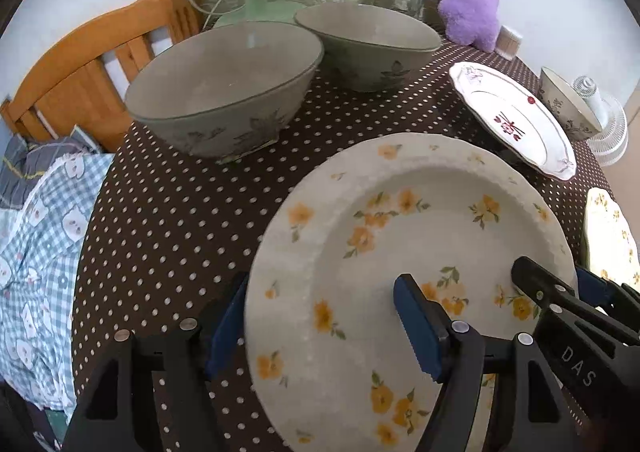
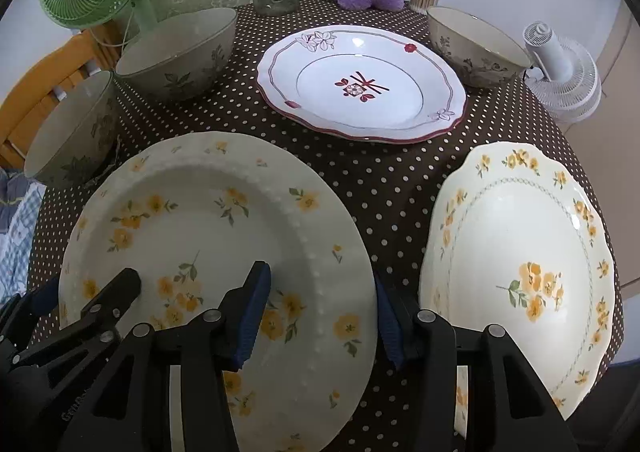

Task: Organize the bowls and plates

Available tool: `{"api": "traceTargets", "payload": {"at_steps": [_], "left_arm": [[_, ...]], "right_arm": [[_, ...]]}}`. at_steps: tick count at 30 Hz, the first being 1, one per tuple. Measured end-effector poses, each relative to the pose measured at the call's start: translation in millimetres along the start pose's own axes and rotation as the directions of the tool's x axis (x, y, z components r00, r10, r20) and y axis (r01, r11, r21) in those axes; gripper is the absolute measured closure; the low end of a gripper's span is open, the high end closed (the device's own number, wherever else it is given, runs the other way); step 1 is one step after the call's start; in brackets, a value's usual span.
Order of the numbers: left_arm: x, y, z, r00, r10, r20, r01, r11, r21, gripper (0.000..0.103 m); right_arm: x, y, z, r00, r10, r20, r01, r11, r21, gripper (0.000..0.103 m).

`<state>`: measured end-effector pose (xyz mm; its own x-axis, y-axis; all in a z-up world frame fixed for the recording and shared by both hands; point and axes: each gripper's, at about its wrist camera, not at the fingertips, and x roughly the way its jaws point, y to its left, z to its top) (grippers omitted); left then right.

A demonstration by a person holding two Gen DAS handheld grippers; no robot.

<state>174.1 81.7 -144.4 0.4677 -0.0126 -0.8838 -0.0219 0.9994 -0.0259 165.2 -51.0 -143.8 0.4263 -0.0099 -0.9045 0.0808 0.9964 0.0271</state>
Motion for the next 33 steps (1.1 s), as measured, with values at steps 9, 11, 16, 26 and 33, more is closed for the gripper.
{"api": "traceTargets", "payload": {"at_steps": [9, 11, 16, 26, 33], "left_arm": [[-3, -5, -2, 1.000, 0.009, -0.011, -0.009, 1.000, -0.003, 0.030], [-5, -4, -5, 1.000, 0.011, -0.015, -0.011, 1.000, -0.008, 0.030], [-10, -2, -12, 1.000, -0.001, -0.026, 0.001, 1.000, -0.015, 0.031], [-28, 4, -19, 1.000, -0.006, -0.005, 0.006, 1.000, -0.020, 0.031], [-47, 5, -19, 0.999, -0.021, 0.031, 0.022, 1.000, -0.012, 0.031]], "right_arm": [[2, 0, 4, 1.000, 0.005, -0.021, -0.006, 1.000, -0.007, 0.049], [1, 1, 3, 1.000, 0.005, -0.026, -0.006, 1.000, -0.007, 0.048], [-5, 3, -4, 1.000, -0.004, -0.027, 0.003, 1.000, -0.015, 0.048], [-22, 8, -13, 1.000, 0.003, -0.022, -0.004, 1.000, -0.031, 0.048], [-46, 10, -16, 1.000, 0.006, 0.021, -0.006, 1.000, -0.021, 0.048]]}}
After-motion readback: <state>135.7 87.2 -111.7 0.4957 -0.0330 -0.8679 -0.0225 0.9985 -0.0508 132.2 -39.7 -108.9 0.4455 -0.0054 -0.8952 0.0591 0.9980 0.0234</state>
